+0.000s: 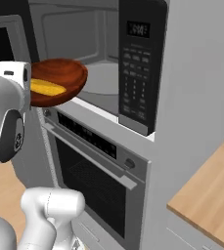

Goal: Pick the corn from the sink and place it in the bowl. Then pick the bowl and place it in the microwave. Then close the microwave door and press the start button.

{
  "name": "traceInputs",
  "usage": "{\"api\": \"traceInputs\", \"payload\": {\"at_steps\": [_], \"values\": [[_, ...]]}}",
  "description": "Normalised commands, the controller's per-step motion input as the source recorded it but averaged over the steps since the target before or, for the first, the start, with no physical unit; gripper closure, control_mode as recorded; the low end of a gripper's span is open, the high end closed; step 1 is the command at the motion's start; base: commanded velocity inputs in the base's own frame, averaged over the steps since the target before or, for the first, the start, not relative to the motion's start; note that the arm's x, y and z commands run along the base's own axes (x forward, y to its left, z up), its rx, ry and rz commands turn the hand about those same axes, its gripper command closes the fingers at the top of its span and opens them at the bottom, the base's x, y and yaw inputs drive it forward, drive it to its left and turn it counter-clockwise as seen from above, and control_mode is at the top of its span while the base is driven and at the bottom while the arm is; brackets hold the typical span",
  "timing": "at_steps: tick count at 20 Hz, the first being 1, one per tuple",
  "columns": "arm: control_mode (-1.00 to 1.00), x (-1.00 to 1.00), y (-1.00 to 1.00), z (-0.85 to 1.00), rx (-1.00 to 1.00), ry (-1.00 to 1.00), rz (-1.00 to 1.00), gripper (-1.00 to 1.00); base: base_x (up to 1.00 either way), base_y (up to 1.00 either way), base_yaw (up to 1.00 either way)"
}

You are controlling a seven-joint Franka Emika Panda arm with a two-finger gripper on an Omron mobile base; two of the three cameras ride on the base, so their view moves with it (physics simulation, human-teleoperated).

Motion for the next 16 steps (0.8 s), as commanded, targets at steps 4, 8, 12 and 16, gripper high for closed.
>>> {"api": "traceInputs", "payload": {"at_steps": [4,8,12,16], "values": [[1.0,0.0,0.0,0.0,0.0,0.0,0.0,1.0,0.3,0.54,0.26],[1.0,0.0,0.0,0.0,0.0,0.0,0.0,1.0,0.21,0.15,0.21],[1.0,0.0,0.0,0.0,0.0,0.0,0.0,1.0,0.05,-0.09,0.05],[1.0,0.0,0.0,0.0,0.0,0.0,0.0,1.0,0.11,-0.03,0.08]]}}
